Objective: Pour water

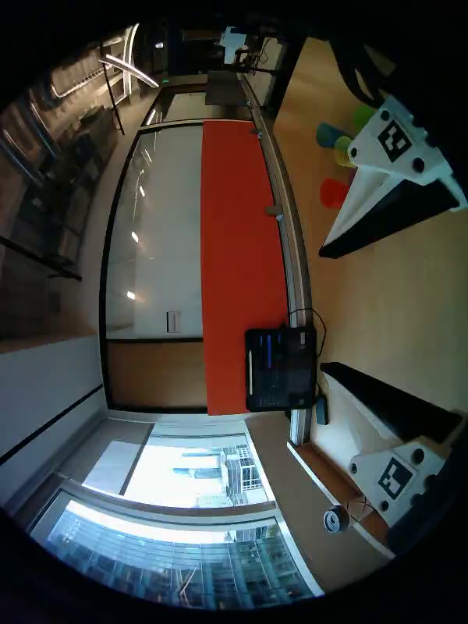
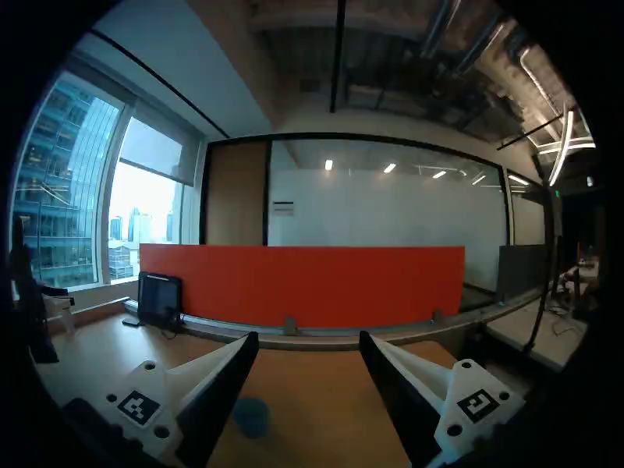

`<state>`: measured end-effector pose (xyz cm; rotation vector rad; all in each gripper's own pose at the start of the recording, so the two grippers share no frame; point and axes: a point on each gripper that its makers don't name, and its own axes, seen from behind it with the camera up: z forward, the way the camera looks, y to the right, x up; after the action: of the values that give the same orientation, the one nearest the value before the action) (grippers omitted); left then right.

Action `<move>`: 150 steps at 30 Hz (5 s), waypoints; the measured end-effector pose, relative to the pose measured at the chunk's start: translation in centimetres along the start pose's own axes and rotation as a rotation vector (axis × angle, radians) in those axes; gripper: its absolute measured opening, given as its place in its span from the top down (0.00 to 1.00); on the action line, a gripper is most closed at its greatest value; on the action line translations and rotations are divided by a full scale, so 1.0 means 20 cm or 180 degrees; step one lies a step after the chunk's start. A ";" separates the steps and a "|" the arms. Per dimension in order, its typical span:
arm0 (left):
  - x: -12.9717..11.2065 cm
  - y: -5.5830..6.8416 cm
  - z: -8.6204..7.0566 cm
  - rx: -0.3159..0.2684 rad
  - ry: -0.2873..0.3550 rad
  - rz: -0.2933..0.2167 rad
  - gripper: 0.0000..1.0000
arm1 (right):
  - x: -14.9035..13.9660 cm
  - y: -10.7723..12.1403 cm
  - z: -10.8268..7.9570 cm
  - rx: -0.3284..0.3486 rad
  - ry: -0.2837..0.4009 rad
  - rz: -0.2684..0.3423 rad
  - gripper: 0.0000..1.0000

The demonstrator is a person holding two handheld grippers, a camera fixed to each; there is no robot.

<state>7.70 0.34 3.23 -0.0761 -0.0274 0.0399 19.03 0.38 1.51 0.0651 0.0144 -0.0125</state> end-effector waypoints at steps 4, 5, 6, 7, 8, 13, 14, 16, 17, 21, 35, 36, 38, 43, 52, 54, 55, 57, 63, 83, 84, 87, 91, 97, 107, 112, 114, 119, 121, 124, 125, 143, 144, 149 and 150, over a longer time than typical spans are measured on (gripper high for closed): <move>0.02 0.02 0.01 -0.0068 -0.0003 0.0042 0.01 | 0.00 -0.02 0.02 0.0026 -0.0028 -0.0022 0.01; 0.02 0.02 0.01 -0.0081 -0.0008 0.0056 0.01 | 0.00 -0.02 0.02 0.0030 -0.0036 -0.0029 0.01; 0.02 0.03 0.02 -0.0096 -0.0013 0.0069 0.01 | -0.01 -0.02 0.03 0.0035 -0.0044 -0.0034 0.01; 0.02 0.03 0.02 -0.0115 -0.0020 0.0077 0.01 | -0.01 -0.03 0.04 0.0044 -0.0053 -0.0037 0.01; 0.02 0.04 0.02 -0.0132 -0.0026 0.0084 0.01 | -0.01 -0.03 0.04 0.0052 -0.0062 -0.0040 0.01; 0.03 0.06 0.02 -0.0252 -0.0042 0.0111 0.01 | 0.00 -0.06 0.06 0.0136 -0.0076 -0.0054 0.01; 0.04 0.07 0.02 -0.0285 -0.0044 0.0115 0.01 | 0.00 -0.07 0.06 0.0158 -0.0081 -0.0058 0.01; 0.05 0.09 0.02 -0.0373 -0.0050 0.0123 0.01 | 0.00 -0.09 0.07 0.0215 -0.0097 -0.0071 0.01; 0.06 0.11 0.02 -0.0432 -0.0055 0.0126 0.01 | 0.00 -0.10 0.07 0.0251 -0.0109 -0.0080 0.01; 0.08 0.19 0.00 -0.0673 -0.0088 0.0155 0.01 | -0.02 -0.14 0.07 0.0399 -0.0172 -0.0101 0.01; 0.08 0.33 -0.01 -0.1143 -0.0257 0.0339 0.01 | -0.06 -0.18 0.06 0.0657 -0.0332 -0.0192 0.01; 0.07 0.34 -0.01 -0.1179 -0.0271 0.0346 0.01 | -0.07 -0.19 0.06 0.0688 -0.0355 -0.0203 0.01; 0.07 0.37 -0.01 -0.1241 -0.0302 0.0345 0.01 | -0.09 -0.20 0.06 0.0763 -0.0420 -0.0221 0.01; 0.06 0.39 0.00 -0.1281 -0.0337 0.0356 0.01 | -0.14 -0.24 0.05 0.0943 -0.0575 -0.0253 0.01; 0.05 0.42 0.02 -0.1372 -0.0436 0.0414 0.01 | -0.24 -0.29 0.04 0.1250 -0.0900 -0.0351 0.01; 0.05 0.43 0.03 -0.1416 -0.0465 0.0407 0.01 | -0.25 -0.30 0.04 0.1302 -0.0971 -0.0386 0.01; 0.05 0.44 0.03 -0.1439 -0.0480 0.0396 0.01 | -0.26 -0.30 0.04 0.1324 -0.1001 -0.0407 0.01; 0.05 0.45 0.03 -0.1488 -0.0512 0.0374 0.01 | -0.28 -0.31 0.05 0.1372 -0.1063 -0.0454 0.01; 0.04 0.47 0.06 -0.1598 -0.0593 0.0342 0.01 | -0.33 -0.35 0.05 0.1516 -0.1222 -0.0569 0.00; -0.03 0.50 0.14 -0.1664 -0.0796 0.0440 0.01 | -0.53 -0.36 0.13 0.1747 -0.1573 -0.0713 0.00; -0.03 0.51 0.14 -0.1671 -0.0801 0.0445 0.01 | -0.55 -0.36 0.14 0.1753 -0.1598 -0.0719 0.00; -0.04 0.53 0.15 -0.1697 -0.0813 0.0454 0.01 | -0.62 -0.35 0.16 0.1776 -0.1676 -0.0736 0.00; -0.05 0.56 0.16 -0.1732 -0.0828 0.0461 0.01 | -0.70 -0.35 0.20 0.1780 -0.1755 -0.0759 0.00; -0.06 0.58 0.18 -0.1760 -0.0844 0.0488 0.01 | -0.82 -0.35 0.25 0.1828 -0.1887 -0.0787 0.00; -0.07 0.62 0.20 -0.1802 -0.0875 0.0487 0.01 | -1.04 -0.38 0.32 0.1906 -0.2131 -0.0789 0.00; -0.07 0.63 0.20 -0.1820 -0.0887 0.0488 0.01 | -1.13 -0.40 0.35 0.1933 -0.2208 -0.0829 0.00; -0.08 0.63 0.20 -0.1827 -0.0892 0.0490 0.01 | -1.16 -0.40 0.37 0.1922 -0.2230 -0.0867 0.00; -0.08 0.64 0.20 -0.1852 -0.0901 0.0492 0.01 | -1.24 -0.40 0.41 0.1900 -0.2280 -0.0909 0.00; -0.09 0.65 0.20 -0.1859 -0.0906 0.0494 0.01 | -1.26 -0.41 0.42 0.1898 -0.2299 -0.0910 0.00; -0.10 0.65 0.20 -0.1870 -0.0917 0.0499 0.01 | -1.29 -0.41 0.45 0.1889 -0.2320 -0.0910 0.00; -0.10 0.65 0.20 -0.1873 -0.0922 0.0502 0.01 | -1.30 -0.41 0.46 0.1884 -0.2325 -0.0909 0.00; -0.14 0.64 0.21 -0.1852 -0.0977 0.0522 0.01 | -1.38 -0.49 0.58 0.1947 -0.2345 -0.0806 0.00; -0.14 0.64 0.21 -0.1853 -0.0978 0.0523 0.01 | -1.38 -0.49 0.58 0.1949 -0.2346 -0.0808 0.00; -0.15 0.64 0.21 -0.1858 -0.0986 0.0536 0.01 | -1.38 -0.48 0.58 0.1942 -0.2334 -0.0843 0.05; -0.15 0.64 0.21 -0.1860 -0.0988 0.0538 0.01 | -1.38 -0.48 0.58 0.1941 -0.2330 -0.0847 0.06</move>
<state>4.06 13.34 6.32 -0.6565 -0.3433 0.2122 -8.59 -9.68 12.90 0.6647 -0.7155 -0.3065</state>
